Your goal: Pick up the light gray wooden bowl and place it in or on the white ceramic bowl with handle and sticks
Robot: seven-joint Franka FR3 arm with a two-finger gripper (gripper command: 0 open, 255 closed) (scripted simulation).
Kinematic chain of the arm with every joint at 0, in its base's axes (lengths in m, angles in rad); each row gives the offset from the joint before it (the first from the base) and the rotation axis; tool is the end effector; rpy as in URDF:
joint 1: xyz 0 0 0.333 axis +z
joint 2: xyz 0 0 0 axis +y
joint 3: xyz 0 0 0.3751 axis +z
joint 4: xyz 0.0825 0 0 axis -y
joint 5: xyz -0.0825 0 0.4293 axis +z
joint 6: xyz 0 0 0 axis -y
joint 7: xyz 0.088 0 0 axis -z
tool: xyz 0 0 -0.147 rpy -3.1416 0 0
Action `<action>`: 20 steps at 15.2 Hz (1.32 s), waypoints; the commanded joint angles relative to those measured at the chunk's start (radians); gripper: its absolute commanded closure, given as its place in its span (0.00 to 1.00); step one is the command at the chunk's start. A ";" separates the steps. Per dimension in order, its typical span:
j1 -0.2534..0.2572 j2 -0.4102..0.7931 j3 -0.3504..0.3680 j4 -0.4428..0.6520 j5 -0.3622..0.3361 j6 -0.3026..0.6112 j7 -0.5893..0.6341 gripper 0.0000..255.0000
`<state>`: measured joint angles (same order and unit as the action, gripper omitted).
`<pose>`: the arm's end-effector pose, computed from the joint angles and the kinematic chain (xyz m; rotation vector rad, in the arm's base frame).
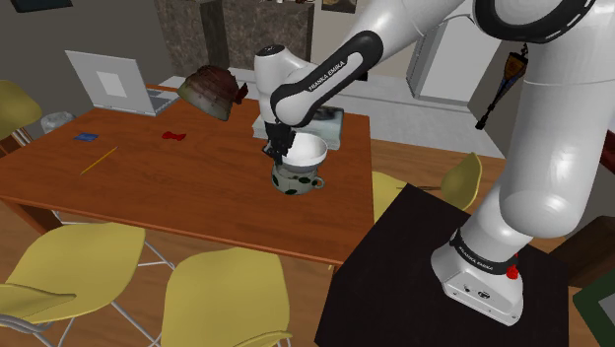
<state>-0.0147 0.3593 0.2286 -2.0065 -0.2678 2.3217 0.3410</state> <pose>0.6403 0.1226 0.2617 3.0246 0.0699 0.0051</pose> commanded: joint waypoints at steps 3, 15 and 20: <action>0.000 0.000 0.000 0.000 0.000 0.000 0.000 0.00; -0.002 -0.075 0.018 0.033 0.037 -0.104 -0.024 0.00; -0.002 -0.075 0.018 0.033 0.037 -0.104 -0.024 0.00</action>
